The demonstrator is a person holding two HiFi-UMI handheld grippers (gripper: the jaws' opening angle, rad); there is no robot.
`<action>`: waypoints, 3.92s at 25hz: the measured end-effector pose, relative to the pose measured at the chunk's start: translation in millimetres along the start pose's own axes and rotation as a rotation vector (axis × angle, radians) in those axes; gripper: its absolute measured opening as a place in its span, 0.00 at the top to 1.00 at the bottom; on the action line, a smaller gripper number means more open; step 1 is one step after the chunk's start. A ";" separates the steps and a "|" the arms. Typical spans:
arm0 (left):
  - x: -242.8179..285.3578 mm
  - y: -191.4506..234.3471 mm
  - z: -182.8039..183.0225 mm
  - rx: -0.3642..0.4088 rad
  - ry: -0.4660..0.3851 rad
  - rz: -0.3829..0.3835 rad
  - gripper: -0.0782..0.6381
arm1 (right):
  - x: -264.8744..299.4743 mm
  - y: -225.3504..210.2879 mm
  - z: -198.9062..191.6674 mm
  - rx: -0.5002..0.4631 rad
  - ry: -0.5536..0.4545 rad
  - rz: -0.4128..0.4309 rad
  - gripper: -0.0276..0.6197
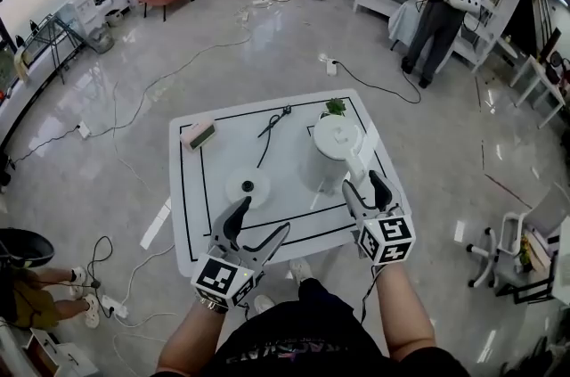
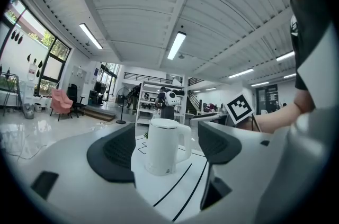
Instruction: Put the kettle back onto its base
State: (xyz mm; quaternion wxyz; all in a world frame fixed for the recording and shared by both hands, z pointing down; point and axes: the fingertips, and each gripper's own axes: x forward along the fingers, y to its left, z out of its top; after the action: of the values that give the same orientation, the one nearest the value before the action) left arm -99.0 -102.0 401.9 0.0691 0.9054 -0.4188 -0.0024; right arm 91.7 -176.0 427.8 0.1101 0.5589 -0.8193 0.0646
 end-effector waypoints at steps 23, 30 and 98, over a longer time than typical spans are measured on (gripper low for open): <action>63.1 9.9 -22.6 -0.022 0.092 0.036 0.39 | 73.2 -28.5 -77.0 0.068 0.177 0.085 0.58; 70.2 10.7 -31.2 -0.029 0.113 0.034 0.39 | 76.5 -32.8 -90.3 0.074 0.198 0.091 0.68; -43.8 57.5 -9.9 -0.038 0.036 0.445 0.88 | 141.6 121.4 19.2 -0.068 -0.053 0.573 0.80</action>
State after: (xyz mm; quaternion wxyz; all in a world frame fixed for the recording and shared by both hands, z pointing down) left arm -170.4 -104.3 416.7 0.0926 0.7892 -0.6067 0.0212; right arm -73.0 -263.5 447.1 0.0847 0.3023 -0.9481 0.0510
